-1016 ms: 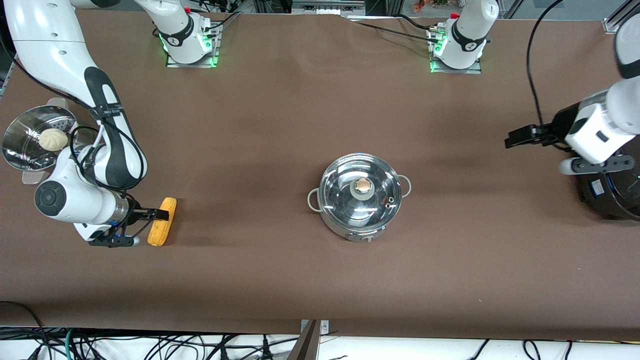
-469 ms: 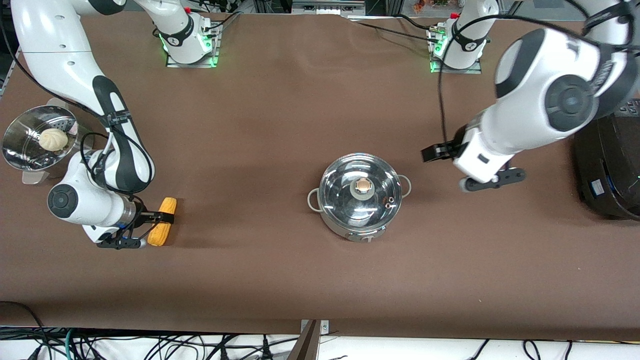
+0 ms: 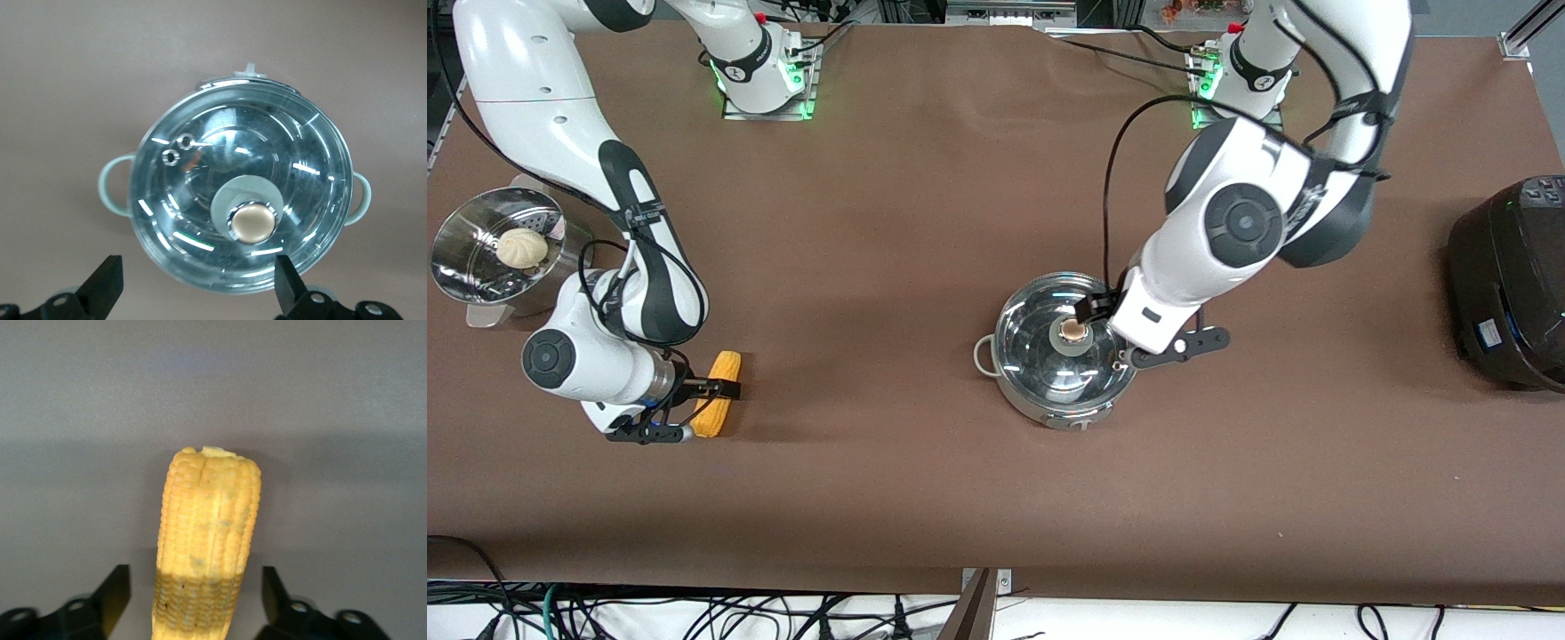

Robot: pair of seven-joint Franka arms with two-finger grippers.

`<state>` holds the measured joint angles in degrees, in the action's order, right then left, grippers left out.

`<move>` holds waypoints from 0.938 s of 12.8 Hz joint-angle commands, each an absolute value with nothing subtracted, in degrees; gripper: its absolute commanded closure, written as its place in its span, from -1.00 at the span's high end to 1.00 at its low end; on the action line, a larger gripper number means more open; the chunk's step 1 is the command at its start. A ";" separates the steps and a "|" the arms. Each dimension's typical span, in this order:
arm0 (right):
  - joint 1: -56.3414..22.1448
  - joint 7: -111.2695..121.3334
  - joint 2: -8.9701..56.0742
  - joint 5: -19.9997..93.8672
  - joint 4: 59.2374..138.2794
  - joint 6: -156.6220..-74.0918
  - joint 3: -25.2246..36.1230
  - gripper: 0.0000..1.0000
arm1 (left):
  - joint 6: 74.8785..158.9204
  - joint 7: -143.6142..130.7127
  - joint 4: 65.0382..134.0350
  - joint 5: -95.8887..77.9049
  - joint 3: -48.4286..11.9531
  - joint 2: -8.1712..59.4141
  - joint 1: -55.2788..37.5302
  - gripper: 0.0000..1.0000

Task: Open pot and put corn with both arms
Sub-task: 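Grasp the corn with the right gripper while the left gripper reaches the lid knob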

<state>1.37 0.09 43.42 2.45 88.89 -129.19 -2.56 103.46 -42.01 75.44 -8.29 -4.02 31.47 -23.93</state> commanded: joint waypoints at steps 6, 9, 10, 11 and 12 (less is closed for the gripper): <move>1.41 0.53 44.12 3.25 87.89 -129.46 -2.64 -0.61 | 107.75 -48.87 72.42 -5.10 -2.90 37.26 -29.53 1.00; 1.41 0.35 44.12 3.25 87.89 -129.38 -2.64 -0.61 | 109.60 -48.26 72.51 -4.92 -2.81 38.49 -29.53 1.00; 1.41 0.35 44.12 3.25 87.89 -129.29 -2.64 -0.61 | 110.30 -47.82 72.60 -4.92 -2.81 38.84 -29.53 1.00; 1.41 0.35 44.12 3.25 87.89 -129.20 -2.64 -0.61 | 110.56 -46.77 72.60 -4.14 -2.81 38.93 -29.27 1.00; 1.41 0.35 44.12 3.25 87.89 -129.20 -2.64 -0.61 | 110.65 -46.32 72.68 -3.70 -2.81 39.02 -29.01 1.00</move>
<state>1.37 0.10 43.49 2.45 88.70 -129.20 -2.56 110.68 -47.80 74.87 -5.62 -2.99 37.74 -29.11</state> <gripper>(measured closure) 0.559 0.000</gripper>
